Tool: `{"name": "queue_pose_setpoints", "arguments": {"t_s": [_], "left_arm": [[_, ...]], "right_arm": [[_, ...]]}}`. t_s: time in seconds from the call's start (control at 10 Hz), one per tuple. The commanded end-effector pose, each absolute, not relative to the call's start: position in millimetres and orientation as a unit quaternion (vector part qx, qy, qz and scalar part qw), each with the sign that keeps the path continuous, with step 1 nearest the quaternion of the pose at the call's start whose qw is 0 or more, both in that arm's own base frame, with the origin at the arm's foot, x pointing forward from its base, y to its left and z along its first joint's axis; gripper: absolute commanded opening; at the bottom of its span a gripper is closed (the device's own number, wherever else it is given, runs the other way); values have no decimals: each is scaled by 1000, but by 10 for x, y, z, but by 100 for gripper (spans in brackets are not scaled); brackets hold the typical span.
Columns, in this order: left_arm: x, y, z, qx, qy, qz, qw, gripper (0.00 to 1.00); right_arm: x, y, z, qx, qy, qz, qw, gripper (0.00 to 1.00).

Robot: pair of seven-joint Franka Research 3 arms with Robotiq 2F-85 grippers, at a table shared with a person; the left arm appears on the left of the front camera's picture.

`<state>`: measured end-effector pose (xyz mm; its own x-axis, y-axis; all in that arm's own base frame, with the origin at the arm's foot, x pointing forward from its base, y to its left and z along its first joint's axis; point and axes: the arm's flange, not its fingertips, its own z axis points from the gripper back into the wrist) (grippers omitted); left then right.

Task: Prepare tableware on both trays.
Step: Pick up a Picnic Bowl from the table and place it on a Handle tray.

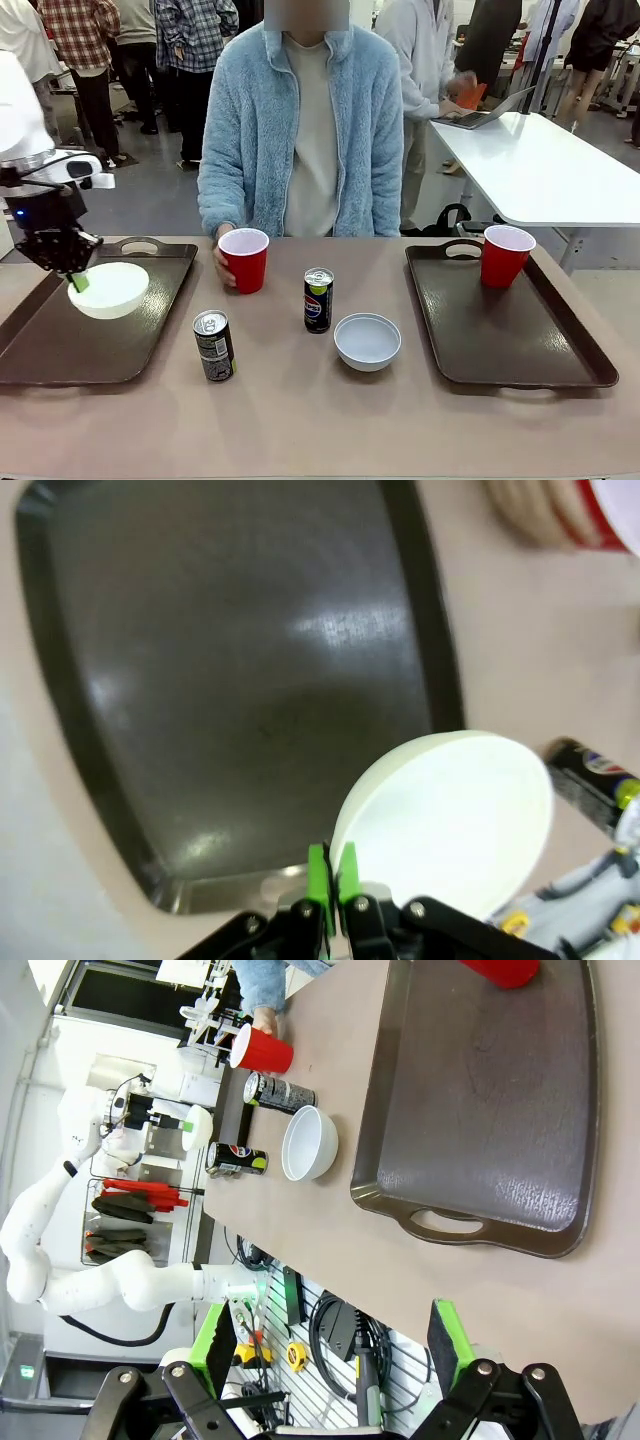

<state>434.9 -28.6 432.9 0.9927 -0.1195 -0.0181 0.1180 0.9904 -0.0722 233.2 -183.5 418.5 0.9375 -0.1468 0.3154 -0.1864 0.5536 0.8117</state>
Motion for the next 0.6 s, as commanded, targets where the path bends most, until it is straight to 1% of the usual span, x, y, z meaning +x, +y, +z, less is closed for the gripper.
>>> {"name": "queue_pose_setpoints", "arguments": {"t_s": [0.0, 0.3, 0.5], "left_arm": [[4376, -147, 4252, -58, 5, -52, 997, 1], [4594, -177, 3825, -62, 31, -41, 997, 1], [4628, -196, 3574, -61, 55, -37, 996, 1]], "right_arm": [[2331, -1843, 4178, 477, -179, 12, 861, 100], [2331, -1843, 4178, 477, -179, 12, 861, 100], [2331, -1843, 4178, 477, -179, 12, 861, 100]]}}
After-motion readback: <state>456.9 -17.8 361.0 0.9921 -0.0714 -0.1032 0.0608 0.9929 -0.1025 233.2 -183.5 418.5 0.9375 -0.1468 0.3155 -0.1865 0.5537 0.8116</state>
